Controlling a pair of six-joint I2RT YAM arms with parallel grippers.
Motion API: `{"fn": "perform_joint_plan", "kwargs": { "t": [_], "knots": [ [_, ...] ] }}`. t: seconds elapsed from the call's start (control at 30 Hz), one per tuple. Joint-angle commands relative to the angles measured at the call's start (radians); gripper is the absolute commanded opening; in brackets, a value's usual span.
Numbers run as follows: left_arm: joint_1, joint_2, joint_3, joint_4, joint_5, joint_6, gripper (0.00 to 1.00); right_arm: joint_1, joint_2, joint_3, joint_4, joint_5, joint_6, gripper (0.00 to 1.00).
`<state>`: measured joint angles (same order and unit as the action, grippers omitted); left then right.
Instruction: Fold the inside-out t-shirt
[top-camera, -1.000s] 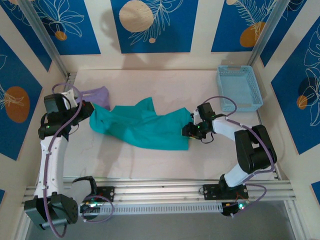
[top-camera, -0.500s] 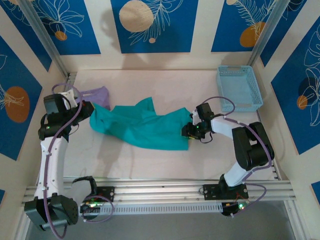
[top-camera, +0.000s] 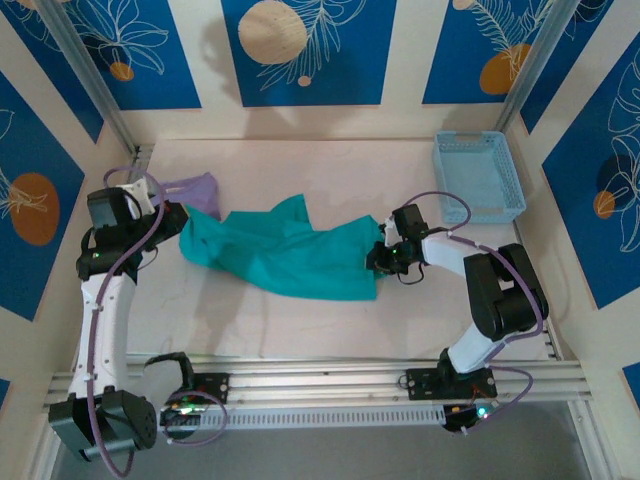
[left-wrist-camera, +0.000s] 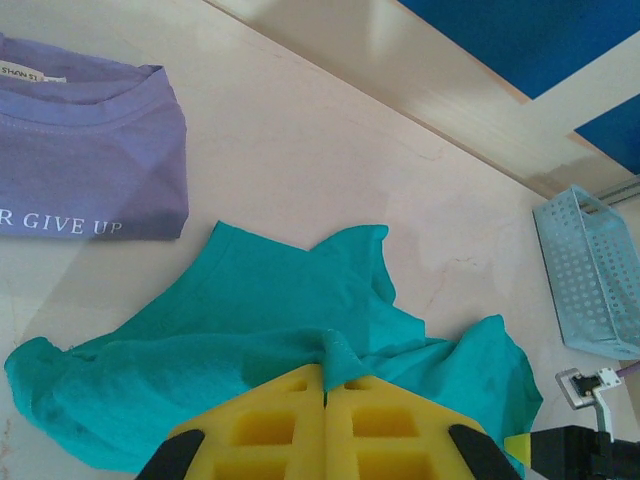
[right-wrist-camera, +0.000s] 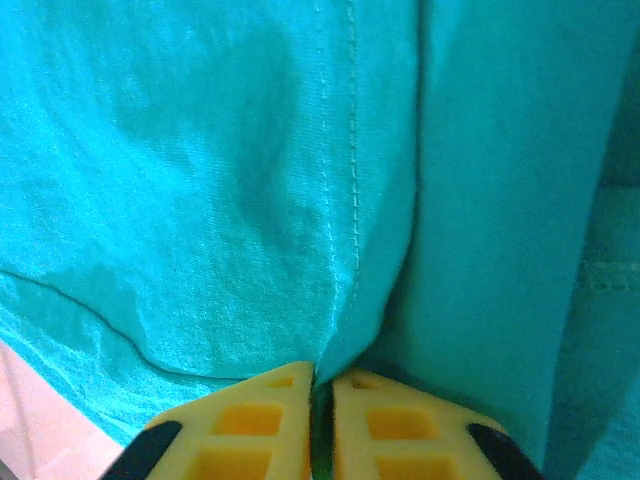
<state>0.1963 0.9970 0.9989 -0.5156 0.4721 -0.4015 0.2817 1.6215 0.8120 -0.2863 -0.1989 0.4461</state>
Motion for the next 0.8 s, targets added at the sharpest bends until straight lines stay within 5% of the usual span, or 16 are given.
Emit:
{"fn": "perform_joint_plan", "kwargs": {
  "t": [0.0, 0.37, 0.63, 0.77],
  "knots": [
    [0.005, -0.011, -0.011, 0.024, 0.032, 0.014, 0.00, -0.008, -0.018, 0.017, 0.002, -0.021, 0.002, 0.04],
    [0.005, -0.035, 0.103, 0.060, 0.090, -0.096, 0.00, -0.225, -0.468, 0.237, -0.206, -0.065, -0.047, 0.00],
    [0.024, -0.034, 0.489, -0.052, 0.035, -0.122, 0.00, -0.430, -0.688, 0.585, -0.339, -0.050, -0.080, 0.00],
    [0.029, -0.019, 0.669, -0.122, -0.020, -0.109, 0.00, -0.450, -0.725, 0.713, -0.412, -0.018, -0.114, 0.00]
  ]
}}
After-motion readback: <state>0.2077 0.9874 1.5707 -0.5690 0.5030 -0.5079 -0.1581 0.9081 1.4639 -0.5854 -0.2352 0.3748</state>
